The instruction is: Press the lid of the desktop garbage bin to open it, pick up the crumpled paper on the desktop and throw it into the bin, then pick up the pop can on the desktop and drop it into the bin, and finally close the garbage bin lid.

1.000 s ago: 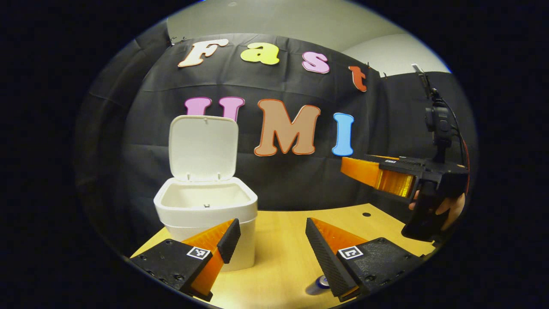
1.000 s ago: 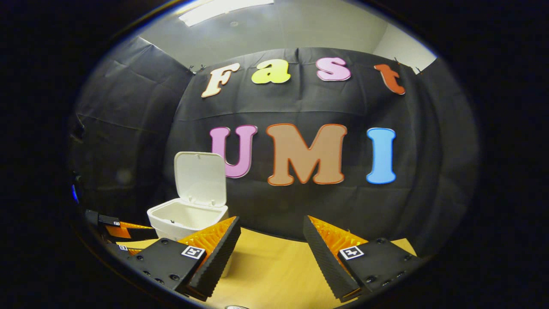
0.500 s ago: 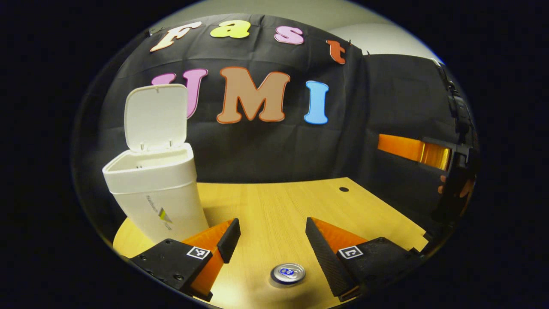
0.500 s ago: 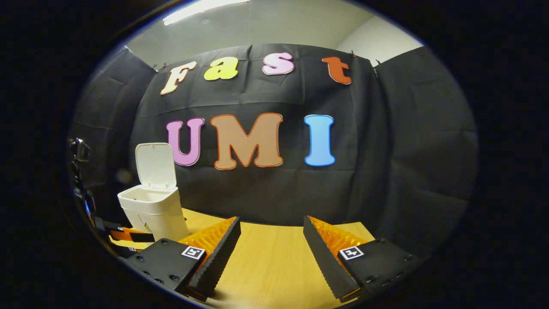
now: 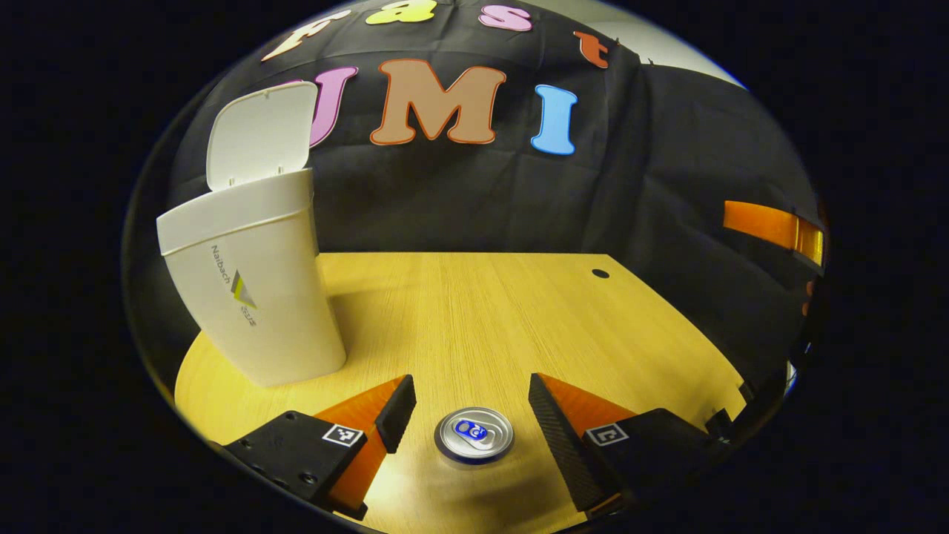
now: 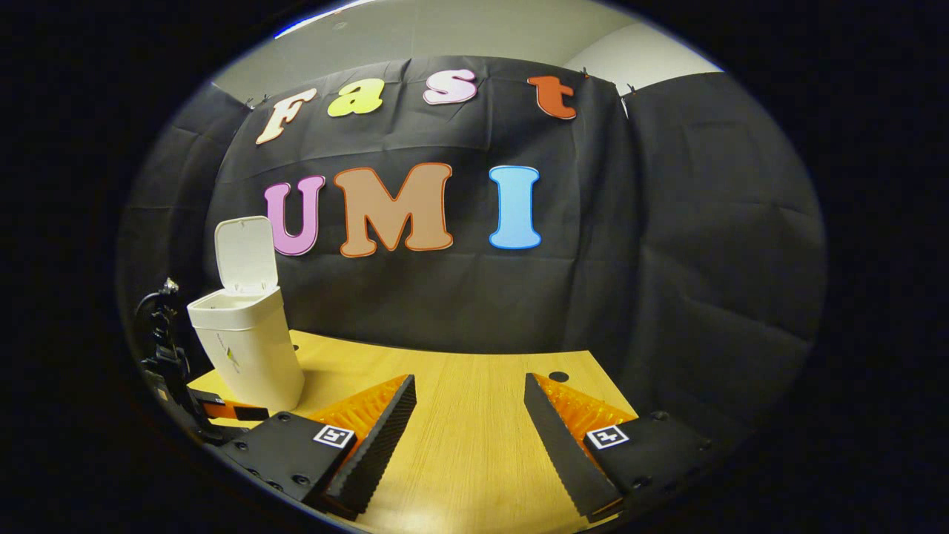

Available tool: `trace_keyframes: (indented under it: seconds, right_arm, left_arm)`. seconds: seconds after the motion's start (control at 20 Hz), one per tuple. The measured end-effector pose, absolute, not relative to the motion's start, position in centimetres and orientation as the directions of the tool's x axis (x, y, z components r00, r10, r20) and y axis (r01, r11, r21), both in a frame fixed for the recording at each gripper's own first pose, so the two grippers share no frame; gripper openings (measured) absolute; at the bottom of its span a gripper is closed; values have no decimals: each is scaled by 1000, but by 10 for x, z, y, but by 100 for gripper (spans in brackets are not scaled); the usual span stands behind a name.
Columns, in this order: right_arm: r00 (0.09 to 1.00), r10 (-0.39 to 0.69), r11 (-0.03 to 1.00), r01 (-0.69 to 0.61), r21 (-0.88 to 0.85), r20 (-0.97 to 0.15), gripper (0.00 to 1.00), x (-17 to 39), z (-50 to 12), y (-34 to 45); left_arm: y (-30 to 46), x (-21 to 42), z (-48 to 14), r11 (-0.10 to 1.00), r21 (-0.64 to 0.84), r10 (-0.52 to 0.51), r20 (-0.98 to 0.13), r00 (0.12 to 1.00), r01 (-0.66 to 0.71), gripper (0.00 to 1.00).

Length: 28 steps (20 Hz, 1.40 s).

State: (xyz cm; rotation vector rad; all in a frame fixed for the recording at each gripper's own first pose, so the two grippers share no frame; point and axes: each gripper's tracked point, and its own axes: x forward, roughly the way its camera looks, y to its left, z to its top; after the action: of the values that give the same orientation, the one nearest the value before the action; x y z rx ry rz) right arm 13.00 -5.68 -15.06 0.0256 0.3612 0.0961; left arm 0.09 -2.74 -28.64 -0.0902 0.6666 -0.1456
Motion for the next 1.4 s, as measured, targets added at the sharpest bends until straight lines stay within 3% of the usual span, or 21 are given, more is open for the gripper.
trace_keyframes:
  seconds: [0.65,0.8,0.9,1.4]
  right_arm:
    - [902,72,995,-97,-36,-426,98,113,-169,-76]
    - [898,68,993,-103,-58,-435,98,111,-170,-76]
    - [898,72,991,-115,-73,-434,98,111,-169,-74]
    - [906,162,982,-187,-26,-392,98,121,-164,-38]
  left_arm:
    - [-35,-21,-362,986,-139,-163,-717,678,90,94]
    - [-36,-17,-361,982,-149,-184,-683,707,112,82]
    - [-37,-15,-358,978,-163,-204,-675,709,127,81]
    - [-24,39,-228,979,-118,-204,-472,858,167,79]
